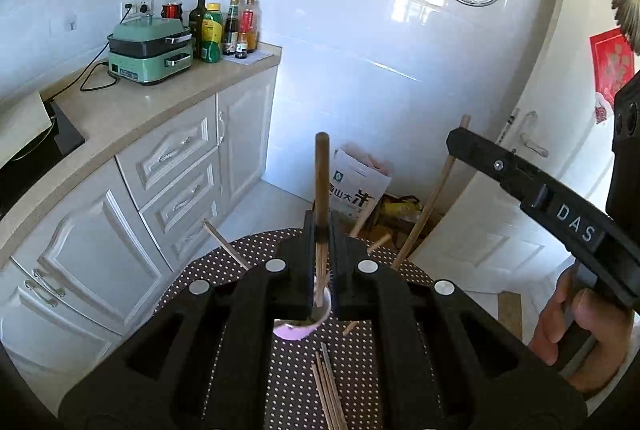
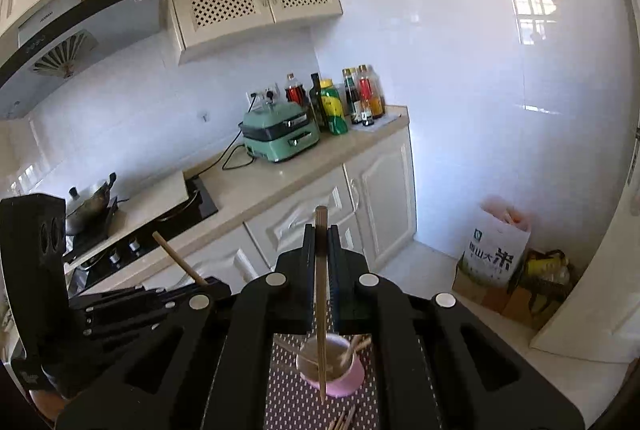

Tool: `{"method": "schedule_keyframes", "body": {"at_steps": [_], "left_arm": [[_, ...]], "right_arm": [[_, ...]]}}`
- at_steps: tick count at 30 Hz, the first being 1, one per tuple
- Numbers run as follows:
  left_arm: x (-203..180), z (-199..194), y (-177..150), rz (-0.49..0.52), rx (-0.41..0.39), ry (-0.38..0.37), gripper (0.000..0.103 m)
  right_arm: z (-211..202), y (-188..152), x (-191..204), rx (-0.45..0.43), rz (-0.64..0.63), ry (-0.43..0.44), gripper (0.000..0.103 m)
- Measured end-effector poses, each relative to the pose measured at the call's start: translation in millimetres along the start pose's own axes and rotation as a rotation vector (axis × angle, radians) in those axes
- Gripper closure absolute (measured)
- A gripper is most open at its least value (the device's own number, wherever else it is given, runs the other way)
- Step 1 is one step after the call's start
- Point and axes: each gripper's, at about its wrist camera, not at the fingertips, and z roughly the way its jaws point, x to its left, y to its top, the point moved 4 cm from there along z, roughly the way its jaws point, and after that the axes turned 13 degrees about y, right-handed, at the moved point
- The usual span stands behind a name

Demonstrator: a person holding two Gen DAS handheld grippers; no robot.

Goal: Organize utensils
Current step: 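Lift the left gripper's stick over the pink cup while the right gripper carries its stick there, then lower the left gripper's stick into the cup and open while the right gripper releases its stick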

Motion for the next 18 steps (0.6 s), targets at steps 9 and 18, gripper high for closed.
{"method": "schedule_keyframes", "body": {"at_steps": [9, 18], "left_arm": [[18, 31, -3, -0.027, 0.049, 0.026, 0.097], [21, 49, -18, -0.019, 0.089, 0.03, 0.097]], "right_arm": [[31, -7, -7, 0.03, -0.008, -0.015, 0.098], [43, -19, -9, 0.06, -0.014, -0.015, 0.098]]}}
